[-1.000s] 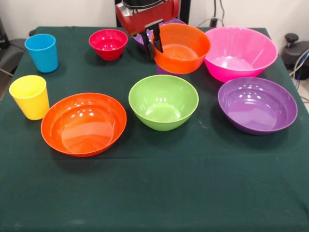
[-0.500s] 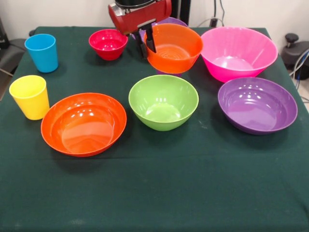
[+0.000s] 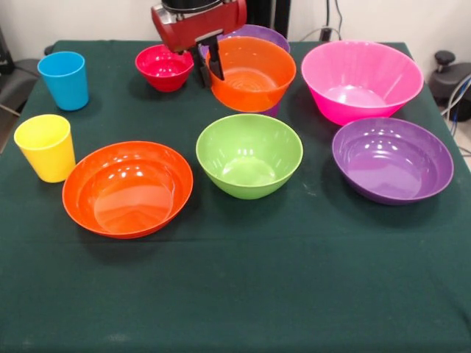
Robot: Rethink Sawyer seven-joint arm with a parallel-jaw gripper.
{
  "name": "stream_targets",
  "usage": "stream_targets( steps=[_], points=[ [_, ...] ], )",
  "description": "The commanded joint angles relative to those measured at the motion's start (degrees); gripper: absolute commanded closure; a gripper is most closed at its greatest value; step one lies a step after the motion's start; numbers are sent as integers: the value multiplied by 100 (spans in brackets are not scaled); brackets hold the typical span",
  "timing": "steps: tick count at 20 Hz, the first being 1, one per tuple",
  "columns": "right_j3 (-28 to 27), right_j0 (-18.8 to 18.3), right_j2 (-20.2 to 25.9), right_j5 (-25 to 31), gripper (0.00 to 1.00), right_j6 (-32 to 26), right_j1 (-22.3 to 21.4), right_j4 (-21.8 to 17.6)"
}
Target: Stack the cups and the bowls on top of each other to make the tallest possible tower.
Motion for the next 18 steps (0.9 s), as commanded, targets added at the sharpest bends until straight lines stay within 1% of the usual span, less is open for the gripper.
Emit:
stream_targets(
  steps=[1,9,18],
  points=[
    [426,-26,-273,526,100,-1714,-10,-338],
    [720,-110,-268,568,100,-1515,-163,-250],
    [1186,-168,-274,230,100,-1056,-252,-216]
  ],
)
